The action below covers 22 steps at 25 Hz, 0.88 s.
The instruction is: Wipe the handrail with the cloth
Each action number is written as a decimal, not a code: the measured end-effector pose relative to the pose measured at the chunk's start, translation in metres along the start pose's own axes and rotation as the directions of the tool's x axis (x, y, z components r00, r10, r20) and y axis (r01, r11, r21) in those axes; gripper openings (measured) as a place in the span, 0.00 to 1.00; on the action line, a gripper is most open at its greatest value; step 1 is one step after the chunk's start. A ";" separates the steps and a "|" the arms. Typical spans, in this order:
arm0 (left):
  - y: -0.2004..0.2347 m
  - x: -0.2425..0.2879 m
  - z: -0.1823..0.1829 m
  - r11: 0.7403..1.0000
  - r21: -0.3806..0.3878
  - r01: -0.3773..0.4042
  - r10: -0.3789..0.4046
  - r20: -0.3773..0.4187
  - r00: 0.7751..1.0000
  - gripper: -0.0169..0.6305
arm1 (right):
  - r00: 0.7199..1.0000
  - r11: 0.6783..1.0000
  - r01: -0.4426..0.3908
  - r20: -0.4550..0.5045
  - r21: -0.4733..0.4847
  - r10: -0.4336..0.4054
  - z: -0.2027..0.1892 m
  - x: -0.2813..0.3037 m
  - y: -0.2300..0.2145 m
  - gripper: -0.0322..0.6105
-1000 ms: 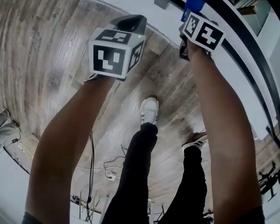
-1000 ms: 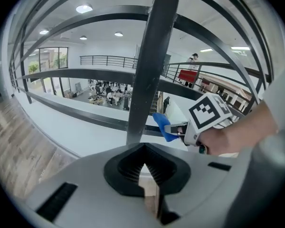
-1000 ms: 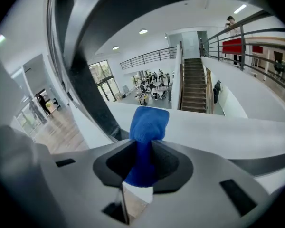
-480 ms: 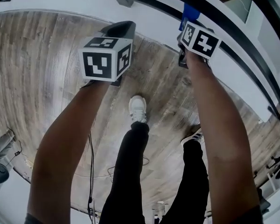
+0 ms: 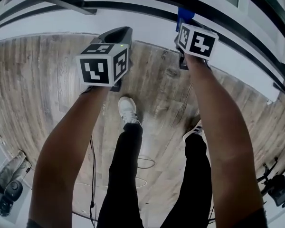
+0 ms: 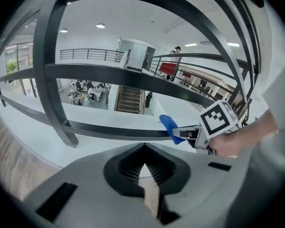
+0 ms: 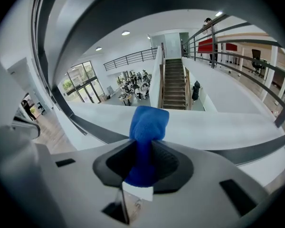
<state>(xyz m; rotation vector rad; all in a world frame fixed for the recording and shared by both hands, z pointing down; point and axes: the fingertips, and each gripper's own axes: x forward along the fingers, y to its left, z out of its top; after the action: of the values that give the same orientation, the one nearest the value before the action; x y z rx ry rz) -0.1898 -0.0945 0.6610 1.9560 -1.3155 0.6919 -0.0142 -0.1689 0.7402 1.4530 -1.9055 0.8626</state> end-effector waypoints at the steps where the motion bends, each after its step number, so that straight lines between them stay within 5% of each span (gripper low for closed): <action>1: -0.012 0.005 0.001 1.000 0.007 0.009 -0.009 -0.005 1.000 0.03 | 1.000 1.000 0.004 0.001 0.003 -0.004 -0.001 -0.003 -0.012 0.21; 10: -0.113 0.047 0.013 0.995 0.088 0.055 -0.051 -0.040 0.998 0.03 | 0.998 0.998 0.062 -0.015 0.030 -0.061 -0.020 -0.045 -0.146 0.21; 22: -0.261 0.117 0.008 0.988 0.099 0.122 -0.117 -0.058 0.991 0.03 | 0.989 0.985 0.149 -0.007 0.082 -0.149 -0.055 -0.105 -0.324 0.21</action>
<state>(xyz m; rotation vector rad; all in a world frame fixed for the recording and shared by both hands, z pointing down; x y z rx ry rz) 0.0953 -0.0990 0.6806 2.0654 -1.1417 0.7589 0.3280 -0.1275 0.7396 1.6209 -1.7536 0.8800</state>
